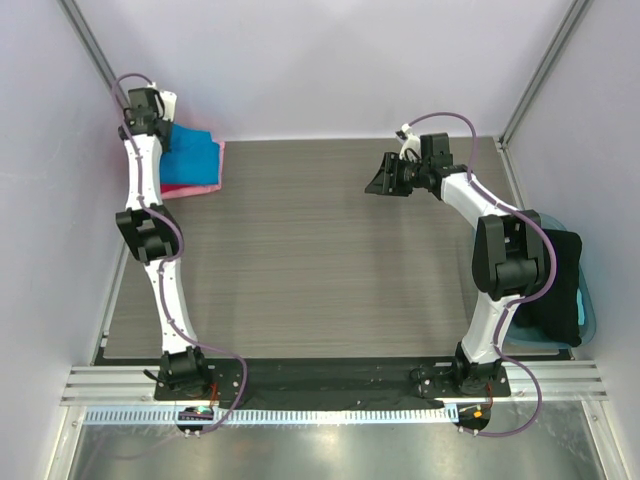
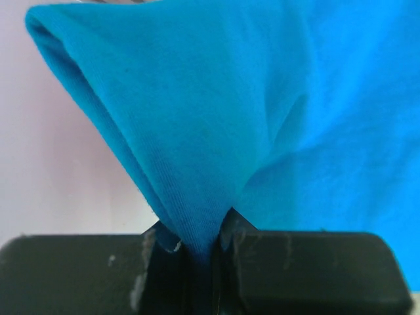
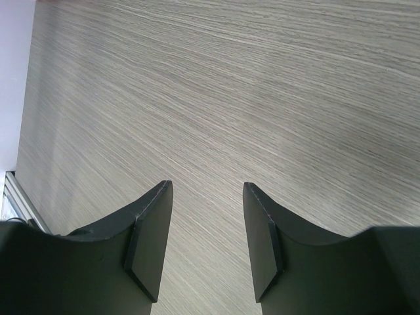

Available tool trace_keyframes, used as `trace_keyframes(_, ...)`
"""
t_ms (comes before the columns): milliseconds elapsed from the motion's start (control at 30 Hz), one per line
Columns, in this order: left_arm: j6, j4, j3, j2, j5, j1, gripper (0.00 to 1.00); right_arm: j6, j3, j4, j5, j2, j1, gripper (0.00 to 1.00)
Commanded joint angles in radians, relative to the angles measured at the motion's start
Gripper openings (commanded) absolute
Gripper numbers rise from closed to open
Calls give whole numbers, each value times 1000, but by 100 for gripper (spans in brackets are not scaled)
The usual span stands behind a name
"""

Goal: Fold and stack the t-shirts
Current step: Neatly place the folded tshirt to the corner, then reset both grippers

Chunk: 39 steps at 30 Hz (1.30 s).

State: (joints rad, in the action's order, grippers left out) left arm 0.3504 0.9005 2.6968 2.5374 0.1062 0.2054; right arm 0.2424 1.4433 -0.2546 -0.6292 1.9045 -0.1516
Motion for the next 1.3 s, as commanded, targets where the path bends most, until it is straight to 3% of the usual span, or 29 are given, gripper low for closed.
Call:
trace_keyframes(0, 47, -120, 63, 4, 64, 15, 0, 6, 37, 38, 2, -10, -3, 53)
trace_keyframes(233, 87, -186, 70, 52, 108, 25, 0, 8, 43, 38, 11, 2, -11, 53)
trace_keyframes(700, 90, -167, 41, 47, 127, 71, 2, 1, 88, 40, 23, 45, -46, 53)
trace_keyframes(733, 87, -179, 37, 43, 124, 69, 33, 5, 91, 41, 25, 47, -49, 54)
trace_keyframes(767, 91, -201, 31, 40, 115, 68, 48, 3, 100, 40, 26, 51, -52, 55)
trace_keyframes(833, 105, -224, 34, 32, 104, 48, 64, 1, 112, 40, 32, 53, -52, 56)
trace_keyframes(933, 93, -259, 11, 4, 98, 16, 74, -17, 121, 34, 55, 47, -52, 58)
trace_keyframes(1100, -14, -264, -15, -113, 95, -61, 78, -86, 121, 6, 134, -7, -52, 66)
trace_keyframes(1167, -40, -299, -174, -202, 57, -83, 82, -139, 105, -15, 218, -31, -52, 69)
trace_keyframes(1200, -53, -319, -243, -298, 43, -107, 96, -155, 92, -14, 258, -47, -54, 73)
trace_keyframes(1233, -71, -337, -387, -351, 33, -121, 100, -164, 82, -12, 305, -76, -55, 75)
trace_keyframes(1267, -92, -345, -437, -392, -5, -133, 100, -172, 62, -9, 433, -88, -62, 78)
